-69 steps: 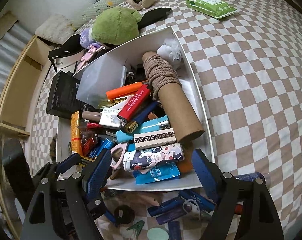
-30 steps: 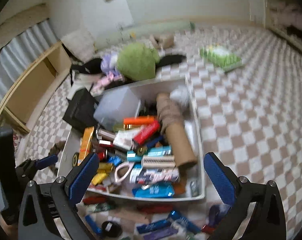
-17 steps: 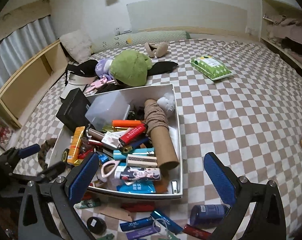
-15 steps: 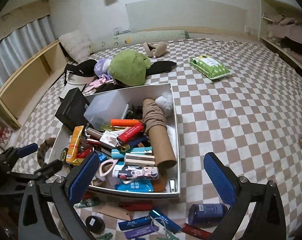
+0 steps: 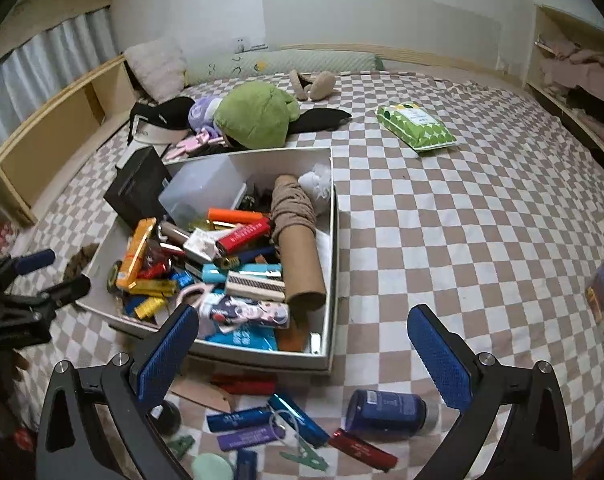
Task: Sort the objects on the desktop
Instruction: 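Withdraw both tools from the box back toward the items on the bed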
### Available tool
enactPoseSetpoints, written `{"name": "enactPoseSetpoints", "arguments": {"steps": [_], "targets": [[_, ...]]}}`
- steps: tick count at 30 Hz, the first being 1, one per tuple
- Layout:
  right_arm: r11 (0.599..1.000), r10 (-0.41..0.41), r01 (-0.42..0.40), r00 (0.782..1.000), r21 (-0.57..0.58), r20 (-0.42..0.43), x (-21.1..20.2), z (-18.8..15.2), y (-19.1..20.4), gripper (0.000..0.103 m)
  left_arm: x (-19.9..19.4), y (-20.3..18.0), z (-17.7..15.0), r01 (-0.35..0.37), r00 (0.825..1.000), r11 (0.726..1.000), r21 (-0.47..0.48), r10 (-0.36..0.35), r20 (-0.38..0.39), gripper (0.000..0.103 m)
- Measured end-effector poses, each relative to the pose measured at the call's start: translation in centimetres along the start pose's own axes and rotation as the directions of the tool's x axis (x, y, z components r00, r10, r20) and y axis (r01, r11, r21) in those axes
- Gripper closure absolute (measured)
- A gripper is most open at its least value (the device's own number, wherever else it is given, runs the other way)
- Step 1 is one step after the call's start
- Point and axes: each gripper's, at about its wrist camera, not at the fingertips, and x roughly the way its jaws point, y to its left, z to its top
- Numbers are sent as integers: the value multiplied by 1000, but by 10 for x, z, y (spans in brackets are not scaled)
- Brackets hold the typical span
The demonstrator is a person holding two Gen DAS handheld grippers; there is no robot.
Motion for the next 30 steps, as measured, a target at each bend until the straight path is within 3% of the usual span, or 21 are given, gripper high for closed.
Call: {"name": "enactPoseSetpoints", "arguments": {"steps": [16,20,30], "targets": [[997,-67,62,992,-49,-110,7,-33,-24,0,-6,6,-27,37,998,998,55,-34,-54,2],[994,-51,39,991,-105,-120,10,-47,-19,0,-11,2,-33,86,995,995,59,-82,-63,2],[987,32,-58,985,-150,-167,15,-74,-4,0,-1,-21,-54,140,982,979,150,-118,-148,4]]}}
